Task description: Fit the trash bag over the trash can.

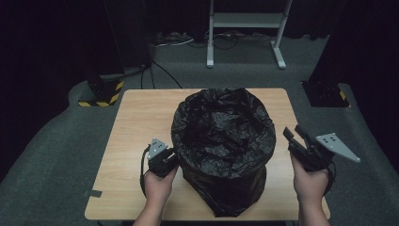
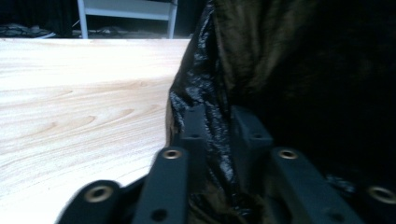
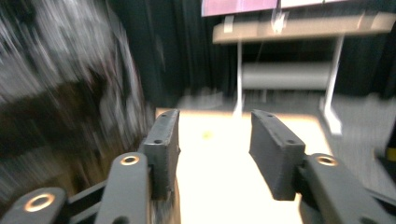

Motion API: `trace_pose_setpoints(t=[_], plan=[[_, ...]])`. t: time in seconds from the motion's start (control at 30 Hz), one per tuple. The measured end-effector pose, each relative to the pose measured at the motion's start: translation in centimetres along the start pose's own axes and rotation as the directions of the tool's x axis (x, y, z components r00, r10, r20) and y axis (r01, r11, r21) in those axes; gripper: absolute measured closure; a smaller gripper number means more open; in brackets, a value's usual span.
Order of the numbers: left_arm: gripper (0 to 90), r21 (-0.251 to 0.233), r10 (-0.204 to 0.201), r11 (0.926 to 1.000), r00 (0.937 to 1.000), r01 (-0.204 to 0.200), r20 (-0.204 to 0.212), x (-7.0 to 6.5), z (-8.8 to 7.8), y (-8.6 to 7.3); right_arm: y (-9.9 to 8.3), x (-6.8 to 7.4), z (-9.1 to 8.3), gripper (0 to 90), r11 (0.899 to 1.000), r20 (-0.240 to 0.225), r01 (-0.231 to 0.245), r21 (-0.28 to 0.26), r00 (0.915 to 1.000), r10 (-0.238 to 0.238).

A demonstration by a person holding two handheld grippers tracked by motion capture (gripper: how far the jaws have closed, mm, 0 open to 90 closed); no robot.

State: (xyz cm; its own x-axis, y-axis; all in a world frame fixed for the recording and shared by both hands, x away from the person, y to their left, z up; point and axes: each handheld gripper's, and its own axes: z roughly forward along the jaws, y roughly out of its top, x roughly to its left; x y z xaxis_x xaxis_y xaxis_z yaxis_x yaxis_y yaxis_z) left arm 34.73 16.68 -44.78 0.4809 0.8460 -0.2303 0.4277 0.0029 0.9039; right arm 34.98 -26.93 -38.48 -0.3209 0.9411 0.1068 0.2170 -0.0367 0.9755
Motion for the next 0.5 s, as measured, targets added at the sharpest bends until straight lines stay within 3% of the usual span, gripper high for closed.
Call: trace_pose_setpoints(t=[0.07,0.13,0.23,0.33,0.43,0.5], plan=[[71.3,0.009,0.002,1.0000,1.0000,-0.002,-0.004,0.1,0.1,-0.2,-1.5,0.7,1.1,52.4,0.994,-0.029,0.048,0.102,0.9986,-0.045],[66.9,0.007,0.000,1.0000,1.0000,0.000,-0.009,0.1,0.1,-0.3,-2.8,2.5,1.8,50.4,0.984,-0.064,0.106,0.144,0.9932,-0.097],[63.8,0.009,0.009,0.9999,0.9995,-0.009,-0.029,0.5,-0.2,-0.4,-3.7,4.8,2.6,53.4,0.980,-0.094,0.124,0.157,0.9895,-0.110],[59.5,0.010,0.004,0.9999,0.9986,-0.004,-0.053,2.1,-1.0,-0.3,-4.2,6.0,3.2,52.5,0.982,-0.115,0.103,0.160,0.9897,-0.085],[55.5,0.030,0.046,0.9986,0.9948,-0.043,-0.091,4.2,-2.1,-0.2,-4.8,7.8,3.8,49.9,0.980,-0.157,0.119,0.161,0.9831,-0.094],[53.8,0.046,0.084,0.9959,0.9887,-0.078,-0.124,5.6,-3.1,-0.1,-5.1,9.2,4.1,48.9,0.979,-0.189,0.129,0.157,0.9770,-0.098]])
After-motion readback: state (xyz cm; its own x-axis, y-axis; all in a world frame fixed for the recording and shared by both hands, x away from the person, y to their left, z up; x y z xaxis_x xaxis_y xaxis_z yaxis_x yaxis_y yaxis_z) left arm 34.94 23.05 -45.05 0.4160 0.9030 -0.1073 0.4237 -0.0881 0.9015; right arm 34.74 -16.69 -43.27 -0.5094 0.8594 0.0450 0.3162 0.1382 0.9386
